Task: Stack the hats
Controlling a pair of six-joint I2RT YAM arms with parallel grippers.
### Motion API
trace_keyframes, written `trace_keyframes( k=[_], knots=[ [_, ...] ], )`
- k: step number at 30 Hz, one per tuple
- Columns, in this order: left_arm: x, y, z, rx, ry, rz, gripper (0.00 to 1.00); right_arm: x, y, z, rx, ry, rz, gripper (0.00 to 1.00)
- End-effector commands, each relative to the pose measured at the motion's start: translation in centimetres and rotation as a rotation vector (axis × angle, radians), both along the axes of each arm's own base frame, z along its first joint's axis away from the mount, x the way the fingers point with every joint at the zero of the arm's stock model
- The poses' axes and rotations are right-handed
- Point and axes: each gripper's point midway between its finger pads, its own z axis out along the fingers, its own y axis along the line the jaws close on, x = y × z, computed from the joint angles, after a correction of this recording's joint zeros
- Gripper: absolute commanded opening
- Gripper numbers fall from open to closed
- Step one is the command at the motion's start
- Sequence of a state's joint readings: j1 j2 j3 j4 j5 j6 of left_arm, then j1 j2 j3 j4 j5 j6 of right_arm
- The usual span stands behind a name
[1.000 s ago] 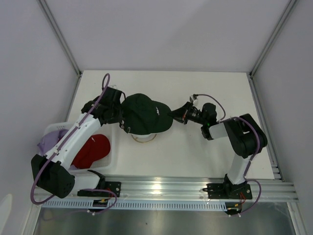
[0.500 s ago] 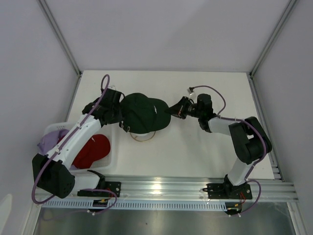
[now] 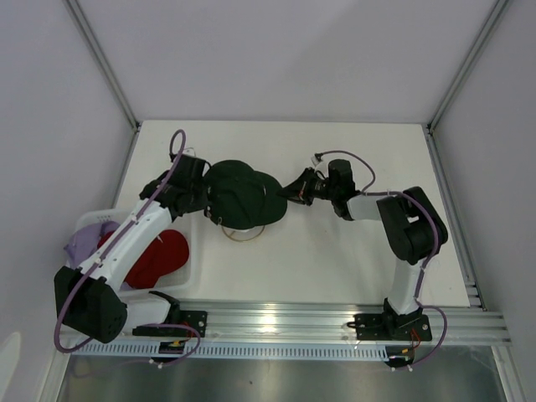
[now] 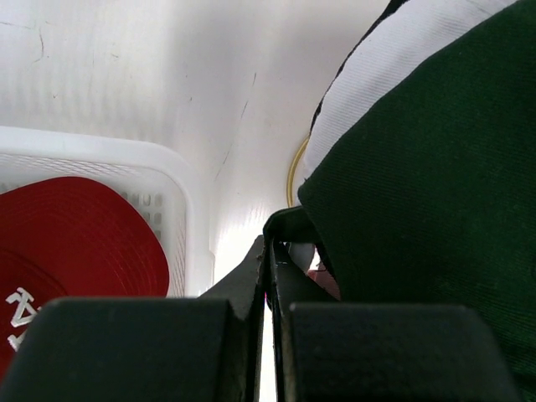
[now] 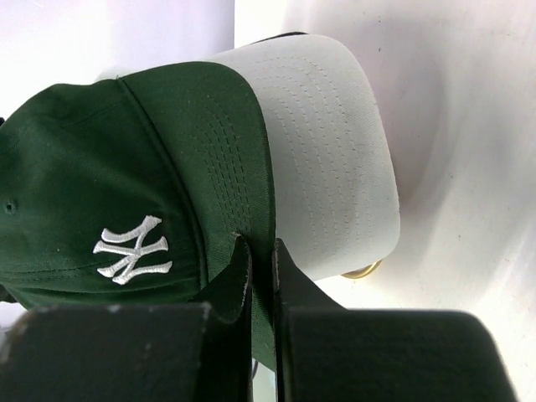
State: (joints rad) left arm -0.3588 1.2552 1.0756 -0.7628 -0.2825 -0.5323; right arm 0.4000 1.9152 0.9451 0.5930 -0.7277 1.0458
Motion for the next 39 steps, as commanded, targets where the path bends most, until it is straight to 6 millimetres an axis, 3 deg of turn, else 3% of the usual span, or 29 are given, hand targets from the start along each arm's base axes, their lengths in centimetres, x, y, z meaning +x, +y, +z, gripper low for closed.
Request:
trace_keyframes(
  k=[1,8,10,11,12,22,25,26,27,30,31,33,35,36,37,39],
  knots=[
    [-4.1,3.6,-4.0,0.135,0.205,0.036,0.01,-2.1,-4.6,-13.1,-0.365,0.319,-0.148,0.0],
    [-3.9,3.8,-4.0,0.14,0.189,0.024,0.01,-2.7,-4.1,-14.3,-0.367,0.278,-0.058,0.0],
    [-3.8,3.7,-3.6,0.137,0.173,0.012,0.01,-2.8,-3.7,-13.5,-0.325,0.188,-0.027,0.0],
    [-3.7,3.7,-3.3,0.134,0.158,0.002,0.01,-2.2,-3.0,-11.5,-0.254,0.099,0.004,0.0],
    [-3.6,3.6,-3.1,0.13,0.146,0.002,0.01,-3.1,-3.2,-11.6,-0.238,0.129,0.018,0.0],
    [-3.3,3.3,-1.2,0.11,0.108,-0.017,0.04,-0.6,-3.0,-7.3,-0.181,0.022,0.008,0.03],
    [-3.1,3.2,0.6,0.096,0.052,-0.019,0.13,0.1,-3.2,-4.8,-0.192,-0.029,0.003,0.22],
    [-2.9,3.2,1.3,0.09,0.028,-0.018,0.2,0.4,-3.3,-4.2,-0.207,-0.045,-0.004,0.41],
    [-3.0,3.3,2.0,0.083,0.0,-0.019,0.23,0.7,-3.4,-3.4,-0.225,-0.048,-0.003,0.52],
    [-3.0,3.5,3.9,0.078,-0.047,-0.013,0.38,1.1,-4.0,-0.7,-0.278,-0.117,-0.013,0.7],
    [-3.0,3.5,5.1,0.071,-0.08,-0.009,0.4,1.8,-4.0,1.6,-0.278,-0.167,-0.025,0.75],
    [-3.2,3.8,6.8,0.069,-0.11,-0.004,0.54,1.9,-4.6,3.0,-0.303,-0.188,-0.026,0.8],
    [-3.5,3.7,8.4,0.054,-0.145,-0.013,0.74,2.7,-5.1,6.7,-0.316,-0.286,-0.045,0.83],
    [-3.7,3.8,9.0,0.051,-0.153,-0.015,0.78,2.8,-5.4,7.7,-0.329,-0.31,-0.052,0.83],
    [-3.7,3.7,10.8,0.026,-0.198,-0.018,0.81,2.5,-5.8,8.2,-0.354,-0.305,-0.059,0.83],
    [-4.3,4.0,12.6,0.0,-0.247,-0.009,0.96,2.4,-6.4,11.6,-0.356,-0.38,-0.076,0.85]
  ],
)
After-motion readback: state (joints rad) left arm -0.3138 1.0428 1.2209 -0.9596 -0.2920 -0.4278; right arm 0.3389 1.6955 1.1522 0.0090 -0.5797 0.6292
